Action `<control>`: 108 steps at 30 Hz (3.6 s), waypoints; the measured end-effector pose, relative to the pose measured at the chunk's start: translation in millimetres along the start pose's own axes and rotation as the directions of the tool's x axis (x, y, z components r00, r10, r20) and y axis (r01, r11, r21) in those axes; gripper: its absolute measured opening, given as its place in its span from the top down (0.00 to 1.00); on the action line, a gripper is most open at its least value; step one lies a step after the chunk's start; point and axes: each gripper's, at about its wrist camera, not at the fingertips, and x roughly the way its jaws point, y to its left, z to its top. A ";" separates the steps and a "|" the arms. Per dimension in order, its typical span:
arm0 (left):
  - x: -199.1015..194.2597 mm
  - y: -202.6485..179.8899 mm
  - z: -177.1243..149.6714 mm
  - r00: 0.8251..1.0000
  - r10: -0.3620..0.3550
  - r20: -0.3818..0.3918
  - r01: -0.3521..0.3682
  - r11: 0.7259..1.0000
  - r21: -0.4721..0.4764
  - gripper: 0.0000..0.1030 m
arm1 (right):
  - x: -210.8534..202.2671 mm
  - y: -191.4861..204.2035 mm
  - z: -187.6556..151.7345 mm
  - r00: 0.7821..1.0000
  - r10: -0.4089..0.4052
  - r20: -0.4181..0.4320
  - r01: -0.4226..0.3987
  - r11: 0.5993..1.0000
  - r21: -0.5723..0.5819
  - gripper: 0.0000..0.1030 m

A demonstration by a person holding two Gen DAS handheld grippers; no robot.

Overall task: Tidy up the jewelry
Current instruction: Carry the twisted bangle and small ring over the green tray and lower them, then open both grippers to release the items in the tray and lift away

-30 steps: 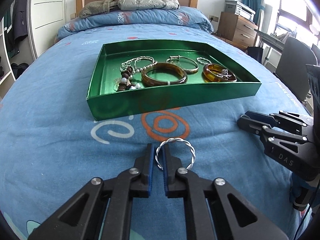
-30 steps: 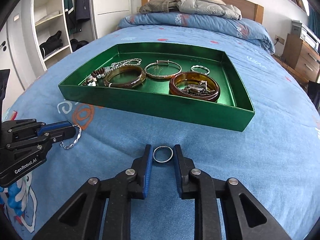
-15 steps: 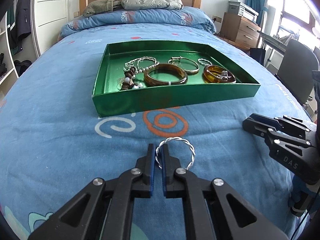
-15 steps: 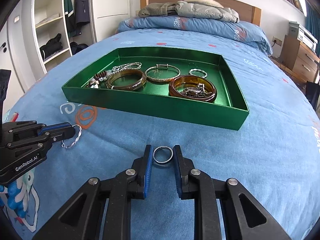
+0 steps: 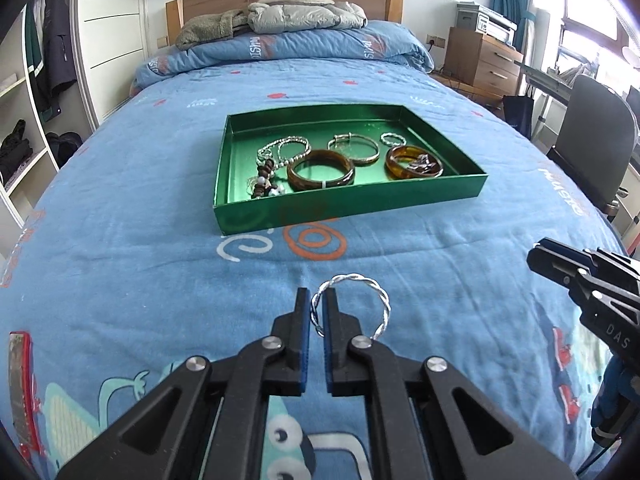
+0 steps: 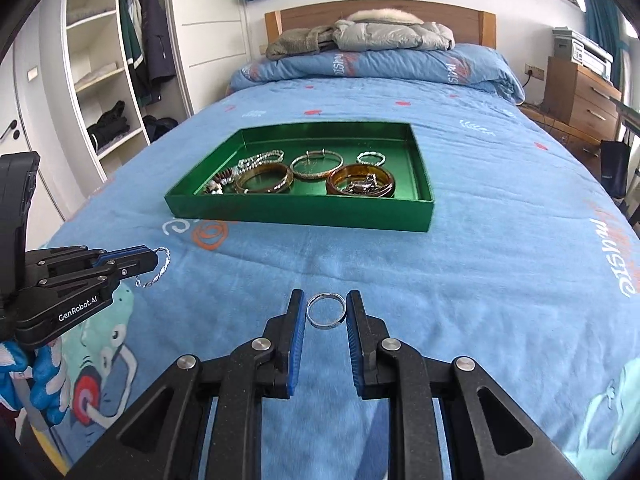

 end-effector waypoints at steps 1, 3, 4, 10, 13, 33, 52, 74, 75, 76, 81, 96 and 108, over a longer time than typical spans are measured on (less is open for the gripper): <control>-5.9 -0.7 -1.1 1.000 0.003 0.002 -0.003 1.000 0.001 0.95 | -8.0 -1.6 -1.1 1.000 0.002 0.011 -0.002 1.000 0.010 0.80; -17.4 -3.2 -2.9 1.000 0.011 0.005 -0.011 1.000 0.005 0.95 | -22.2 -4.6 -3.3 1.000 0.007 0.028 -0.008 1.000 0.029 0.80; -23.8 -4.9 -4.0 1.000 0.016 0.008 -0.016 1.000 0.007 0.95 | -28.5 -5.4 -4.8 0.999 0.009 0.034 -0.010 0.999 0.035 0.80; -65.1 -17.2 -7.5 0.998 0.038 0.046 -0.038 0.999 0.016 0.95 | -67.0 -5.0 -15.3 0.997 0.014 0.072 -0.017 0.999 0.049 0.80; -86.1 -24.3 -11.8 0.997 0.042 0.066 -0.044 0.999 0.020 0.95 | -87.7 -3.6 -21.6 0.995 0.015 0.094 -0.020 0.998 0.057 0.80; -162.7 -60.6 -29.3 0.977 0.134 0.167 -0.142 0.989 0.035 0.95 | -168.6 -1.8 -45.0 0.984 0.019 0.178 -0.030 0.998 0.062 0.80; -104.0 -29.9 -11.5 0.985 0.117 0.130 -0.122 0.992 0.036 0.95 | -104.7 1.3 -19.5 0.993 -0.010 0.121 0.005 0.999 0.045 0.80; 76.9 30.9 146.0 0.996 0.070 0.048 -0.069 0.997 -0.015 0.95 | 94.5 -16.9 138.2 0.999 0.021 0.045 -0.021 1.000 -0.002 0.80; 85.8 27.6 154.6 0.997 0.063 0.042 -0.063 0.998 -0.010 0.95 | 102.7 -19.3 144.5 0.999 0.021 0.041 -0.021 1.000 0.005 0.80; 92.6 25.2 160.2 0.997 0.060 0.037 -0.060 0.998 -0.006 0.95 | 113.1 -22.7 153.4 0.999 0.023 0.032 -0.023 1.000 0.015 0.80; 129.8 12.2 184.8 0.999 0.052 -0.010 -0.052 0.999 0.013 0.95 | 158.5 -37.5 179.2 0.999 0.027 -0.022 -0.025 0.997 0.066 0.80; 214.1 16.1 197.1 0.977 0.097 -0.190 -0.097 0.995 0.013 0.95 | 246.0 -37.3 189.0 0.951 -0.073 -0.302 0.071 0.997 -0.017 0.80; 200.1 37.4 198.1 0.985 0.040 -0.168 -0.059 0.993 -0.107 0.93 | 233.4 -34.9 186.0 0.955 -0.075 -0.288 0.074 0.997 -0.016 0.72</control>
